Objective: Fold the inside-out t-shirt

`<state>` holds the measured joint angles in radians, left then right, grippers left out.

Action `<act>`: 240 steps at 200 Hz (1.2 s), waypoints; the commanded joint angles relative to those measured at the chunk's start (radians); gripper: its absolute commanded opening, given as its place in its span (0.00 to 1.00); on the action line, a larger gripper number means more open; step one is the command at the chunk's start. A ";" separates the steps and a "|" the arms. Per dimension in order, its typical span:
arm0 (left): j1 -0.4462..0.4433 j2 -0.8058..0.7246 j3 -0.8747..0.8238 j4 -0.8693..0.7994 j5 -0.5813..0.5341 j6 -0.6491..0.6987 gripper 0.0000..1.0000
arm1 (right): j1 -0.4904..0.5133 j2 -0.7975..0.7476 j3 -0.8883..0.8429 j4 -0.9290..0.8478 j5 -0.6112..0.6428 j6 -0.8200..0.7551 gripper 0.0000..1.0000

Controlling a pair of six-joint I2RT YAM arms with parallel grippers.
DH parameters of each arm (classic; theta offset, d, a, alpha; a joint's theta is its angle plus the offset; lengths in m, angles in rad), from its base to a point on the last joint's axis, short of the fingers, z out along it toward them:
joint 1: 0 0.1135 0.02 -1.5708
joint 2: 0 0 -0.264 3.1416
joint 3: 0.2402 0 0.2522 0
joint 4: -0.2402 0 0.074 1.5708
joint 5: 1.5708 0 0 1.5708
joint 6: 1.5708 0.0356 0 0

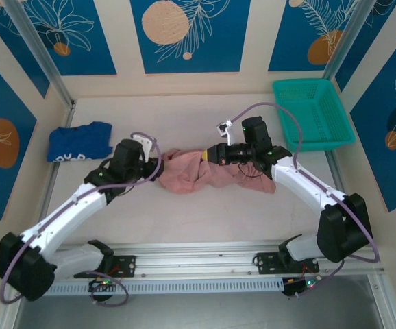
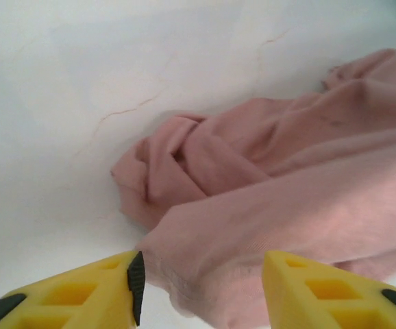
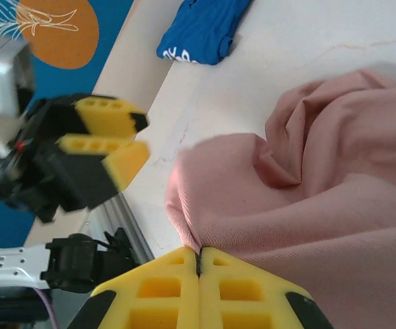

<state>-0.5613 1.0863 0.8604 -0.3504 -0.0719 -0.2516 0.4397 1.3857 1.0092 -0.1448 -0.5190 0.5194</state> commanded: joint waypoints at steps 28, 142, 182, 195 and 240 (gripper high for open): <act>-0.228 -0.055 -0.071 0.114 0.048 0.012 0.51 | -0.029 0.027 0.026 0.022 -0.102 0.114 0.00; -0.237 0.340 0.039 0.336 0.195 -0.030 0.38 | -0.059 0.003 0.011 -0.025 -0.082 0.091 0.00; -0.140 0.405 0.079 0.333 0.177 -0.029 0.40 | -0.061 -0.003 0.005 -0.055 -0.085 0.040 0.00; -0.115 0.428 0.095 0.330 0.176 -0.027 0.41 | -0.061 -0.002 0.005 -0.072 -0.085 0.023 0.00; -0.098 0.502 0.154 0.343 0.299 0.014 0.50 | -0.068 0.024 -0.001 -0.058 -0.097 0.036 0.00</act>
<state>-0.6662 1.5608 0.9714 -0.0360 0.1242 -0.2565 0.3824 1.4105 1.0088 -0.1925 -0.5808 0.5667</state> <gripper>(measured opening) 0.478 0.061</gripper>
